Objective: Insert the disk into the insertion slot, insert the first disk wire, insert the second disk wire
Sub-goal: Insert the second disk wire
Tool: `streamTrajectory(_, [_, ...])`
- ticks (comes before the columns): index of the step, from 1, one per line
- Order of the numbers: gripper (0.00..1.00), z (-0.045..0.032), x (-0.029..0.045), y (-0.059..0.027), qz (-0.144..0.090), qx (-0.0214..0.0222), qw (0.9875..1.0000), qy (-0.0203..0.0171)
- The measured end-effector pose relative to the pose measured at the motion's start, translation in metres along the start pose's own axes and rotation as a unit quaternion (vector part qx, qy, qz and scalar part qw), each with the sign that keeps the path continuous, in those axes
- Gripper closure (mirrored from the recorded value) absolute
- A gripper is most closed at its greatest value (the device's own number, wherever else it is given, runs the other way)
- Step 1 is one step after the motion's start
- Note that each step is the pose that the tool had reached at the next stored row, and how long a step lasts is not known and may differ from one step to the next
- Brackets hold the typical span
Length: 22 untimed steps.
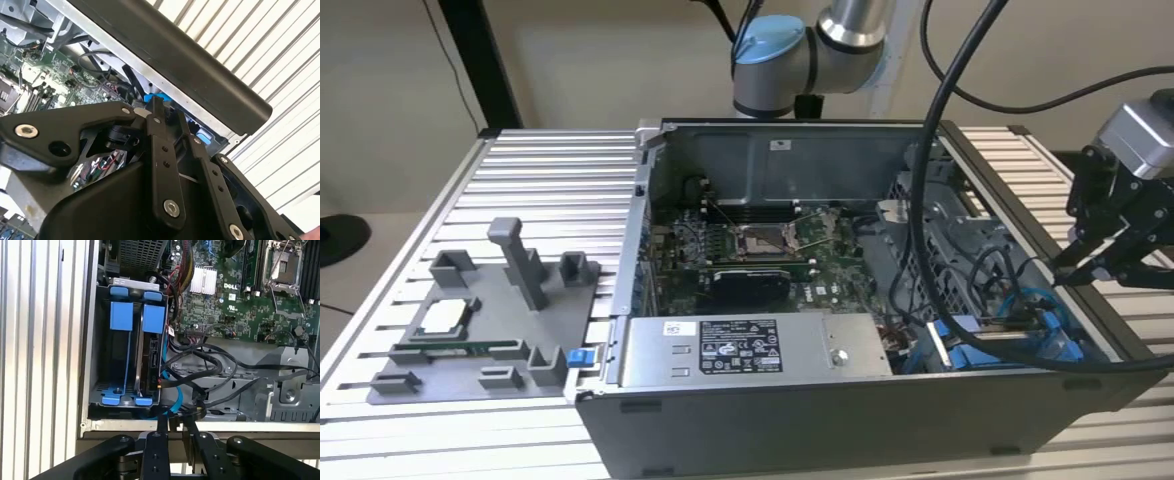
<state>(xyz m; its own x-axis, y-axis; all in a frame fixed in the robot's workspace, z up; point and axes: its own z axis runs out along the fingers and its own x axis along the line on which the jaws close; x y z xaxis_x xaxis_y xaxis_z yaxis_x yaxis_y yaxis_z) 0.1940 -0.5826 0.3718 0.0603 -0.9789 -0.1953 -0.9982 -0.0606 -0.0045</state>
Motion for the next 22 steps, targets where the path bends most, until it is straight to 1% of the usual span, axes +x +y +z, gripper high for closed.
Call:
streamTrajectory(4, [0.0,0.0002,0.0004,0.0,-0.001,0.0001,1.0,-0.0035])
streamTrajectory(5, [1.0,0.0002,0.0005,0.0,-0.001,0.0001,1.0,-0.0042])
streamTrajectory(9, [1.0,0.0003,0.0007,0.0,-0.002,0.0,1.0,-0.0054])
streamTrajectory(13, [1.0,0.0002,0.0007,-0.0001,-0.003,-0.0007,1.0,-0.0055])
streamTrajectory(14, [0.0,0.0002,0.0007,-0.0001,-0.004,-0.0008,1.0,-0.0055])
streamTrajectory(18, [0.0,0.0,0.0014,-0.001,-0.006,-0.0015,1.0,-0.0055])
streamTrajectory(20, [0.0,-0.0022,0.0014,-0.0011,-0.007,-0.0038,1.0,-0.0056])
streamTrajectory(22, [0.0,-0.0022,0.0021,-0.0012,-0.007,-0.0044,0.9999,-0.0058])
